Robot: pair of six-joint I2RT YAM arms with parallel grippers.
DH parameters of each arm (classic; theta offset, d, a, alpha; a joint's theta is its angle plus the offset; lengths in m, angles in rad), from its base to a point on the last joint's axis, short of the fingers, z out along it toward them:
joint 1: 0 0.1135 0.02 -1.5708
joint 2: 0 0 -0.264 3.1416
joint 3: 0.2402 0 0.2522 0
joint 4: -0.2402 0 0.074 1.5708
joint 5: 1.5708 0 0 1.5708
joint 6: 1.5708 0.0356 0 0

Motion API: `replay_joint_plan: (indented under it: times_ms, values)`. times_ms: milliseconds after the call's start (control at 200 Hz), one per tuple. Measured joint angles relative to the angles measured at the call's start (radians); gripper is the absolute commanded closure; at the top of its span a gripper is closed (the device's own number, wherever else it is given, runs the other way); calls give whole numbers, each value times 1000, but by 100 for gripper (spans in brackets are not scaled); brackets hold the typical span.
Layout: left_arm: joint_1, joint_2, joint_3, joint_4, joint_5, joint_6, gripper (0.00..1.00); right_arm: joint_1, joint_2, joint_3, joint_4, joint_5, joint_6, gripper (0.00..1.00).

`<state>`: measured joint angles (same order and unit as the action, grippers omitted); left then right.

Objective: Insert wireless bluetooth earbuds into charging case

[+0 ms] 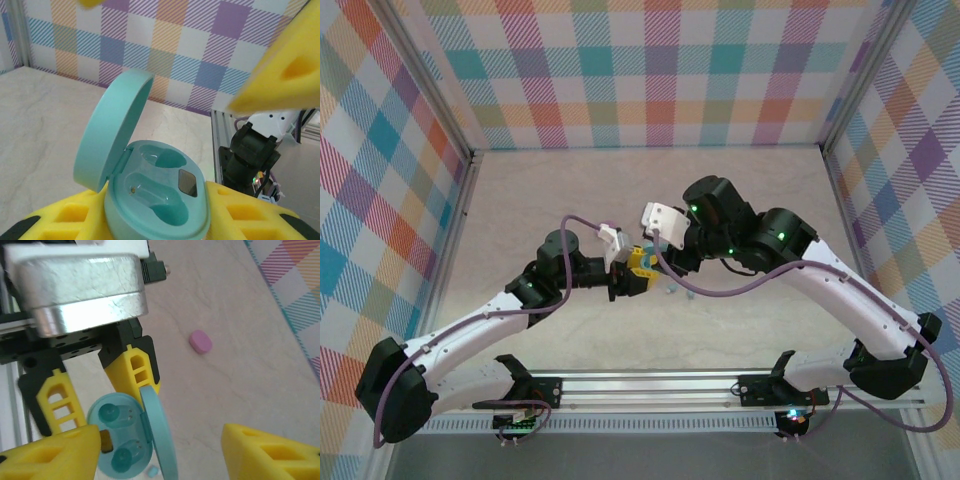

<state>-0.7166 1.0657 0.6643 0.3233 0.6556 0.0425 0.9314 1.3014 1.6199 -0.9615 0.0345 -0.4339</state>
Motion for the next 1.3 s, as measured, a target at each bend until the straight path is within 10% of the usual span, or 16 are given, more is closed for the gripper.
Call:
replay_joint_plan:
  times_ms: [360,925,1305]
  values:
    - [47,-26,-126,43,-34,-63,59,-184,-79,-11,47,-70,346,35]
    - [66,-148,-184,14,-89,-79,59,-308,236,-481,268,-270,872,73]
    - [66,-201,-184,-64,-100,-53,58,-218,435,-482,337,-218,1217,54]
